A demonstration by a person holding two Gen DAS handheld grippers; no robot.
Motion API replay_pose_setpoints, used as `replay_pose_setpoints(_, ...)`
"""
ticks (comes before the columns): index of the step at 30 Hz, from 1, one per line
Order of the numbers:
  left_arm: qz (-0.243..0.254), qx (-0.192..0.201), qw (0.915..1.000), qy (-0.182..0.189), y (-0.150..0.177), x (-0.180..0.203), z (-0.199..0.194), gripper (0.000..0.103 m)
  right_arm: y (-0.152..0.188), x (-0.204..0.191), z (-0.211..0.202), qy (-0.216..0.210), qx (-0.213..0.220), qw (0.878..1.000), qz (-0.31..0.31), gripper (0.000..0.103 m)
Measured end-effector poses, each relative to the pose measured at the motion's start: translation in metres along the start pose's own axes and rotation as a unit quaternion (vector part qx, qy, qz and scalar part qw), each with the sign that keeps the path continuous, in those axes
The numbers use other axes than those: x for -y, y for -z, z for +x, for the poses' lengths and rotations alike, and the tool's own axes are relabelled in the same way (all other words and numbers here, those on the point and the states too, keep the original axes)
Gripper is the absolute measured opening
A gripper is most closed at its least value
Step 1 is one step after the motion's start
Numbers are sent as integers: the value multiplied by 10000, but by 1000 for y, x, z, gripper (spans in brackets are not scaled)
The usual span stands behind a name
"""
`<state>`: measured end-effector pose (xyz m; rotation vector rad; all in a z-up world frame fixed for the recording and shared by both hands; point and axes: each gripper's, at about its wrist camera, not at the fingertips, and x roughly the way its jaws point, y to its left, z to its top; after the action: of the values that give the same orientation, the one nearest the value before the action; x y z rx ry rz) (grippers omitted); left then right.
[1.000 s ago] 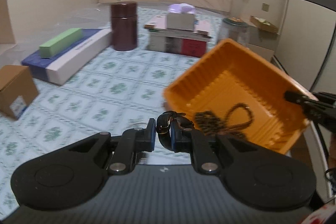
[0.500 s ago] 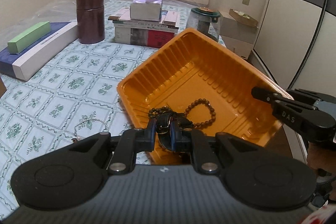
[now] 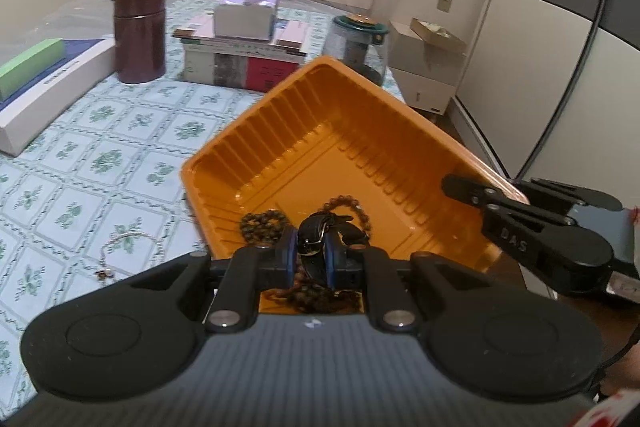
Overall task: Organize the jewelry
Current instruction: 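Open the left tool to release the watch in the tray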
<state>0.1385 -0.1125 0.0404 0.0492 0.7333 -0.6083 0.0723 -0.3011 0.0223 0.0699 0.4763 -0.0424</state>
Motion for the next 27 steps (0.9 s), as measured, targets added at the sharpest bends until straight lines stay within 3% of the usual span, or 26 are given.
replay_pose_setpoints(13,-93,-52,9994,328,3,7,9,15,1,0,0,-19,-13,10000,4,9)
replay_pose_setpoints(20,-443,247,9981,-340,6,-32,-20,15,2,1,3,-12,-16,10000,28,9)
replay_pose_setpoints(27,-912,317,9865,-1321,29,-92,-53,18,2,1,3,-12,-21,10000,31,9)
